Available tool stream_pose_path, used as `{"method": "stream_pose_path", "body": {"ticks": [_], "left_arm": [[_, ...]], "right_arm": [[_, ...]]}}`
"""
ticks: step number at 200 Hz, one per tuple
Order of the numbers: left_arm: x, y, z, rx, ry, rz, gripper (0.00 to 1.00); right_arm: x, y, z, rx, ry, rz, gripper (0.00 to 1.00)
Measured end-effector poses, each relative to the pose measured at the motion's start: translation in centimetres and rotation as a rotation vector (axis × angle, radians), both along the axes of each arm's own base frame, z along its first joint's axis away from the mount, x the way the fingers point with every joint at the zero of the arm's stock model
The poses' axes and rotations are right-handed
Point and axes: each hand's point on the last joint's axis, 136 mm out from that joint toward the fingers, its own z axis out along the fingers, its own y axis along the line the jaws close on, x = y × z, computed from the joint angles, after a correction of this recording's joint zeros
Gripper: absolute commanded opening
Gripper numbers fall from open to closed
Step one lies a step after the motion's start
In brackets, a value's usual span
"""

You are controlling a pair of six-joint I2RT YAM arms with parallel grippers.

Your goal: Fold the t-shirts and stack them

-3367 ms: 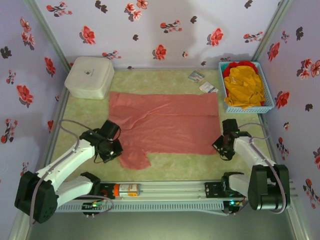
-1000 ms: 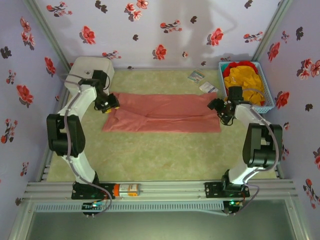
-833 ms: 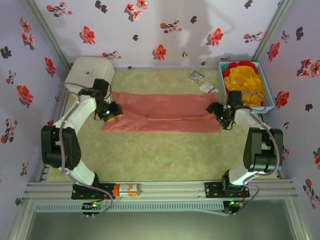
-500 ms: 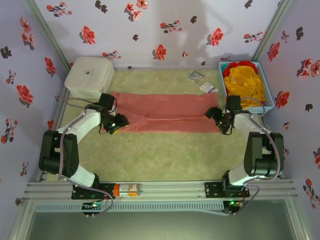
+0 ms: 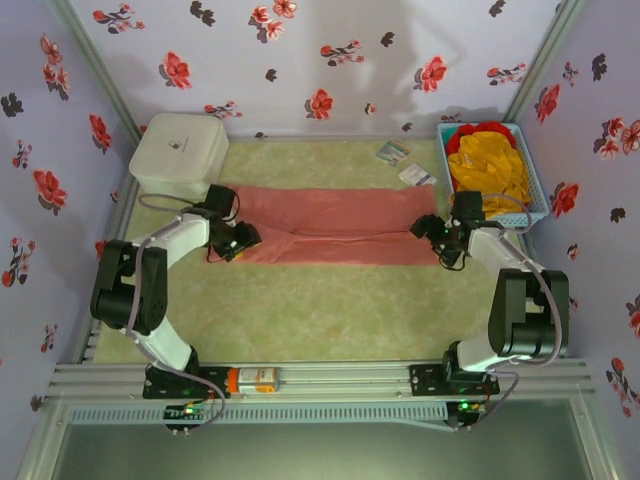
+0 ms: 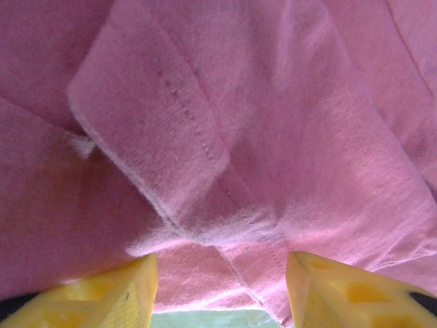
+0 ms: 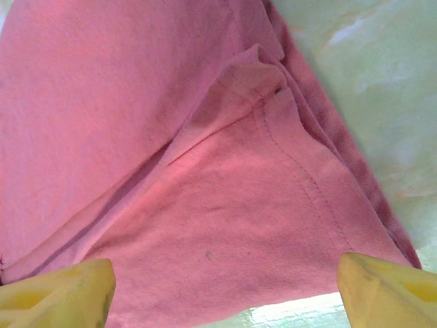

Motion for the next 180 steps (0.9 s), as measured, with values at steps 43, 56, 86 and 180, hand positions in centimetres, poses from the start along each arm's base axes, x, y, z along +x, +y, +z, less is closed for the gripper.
{"method": "stream_pose_path", "body": {"ticks": [43,56,86,180], "left_arm": [[1.8,-0.2,1.1,0.001,-0.047,0.005,0.49],[2.1,-0.3,1.1,0.002,-0.051,0.005,0.48],[2.4,-0.2,0.3,0.014,-0.033,0.007,0.46],[4.7,-0.7,2.9,0.017,-0.092,-0.007,0.0]], "right_arm": [[-0.1,-0.2,0.1,-0.017,0.004,0.008,0.84],[0.0,-0.2,0.2,-0.023,0.003,0.012,0.84],[-0.2,-0.3,0.1,-0.028,0.01,0.015,0.84],[-0.4,-0.5,0.0,-0.044,0.02,0.013,0.83]]}}
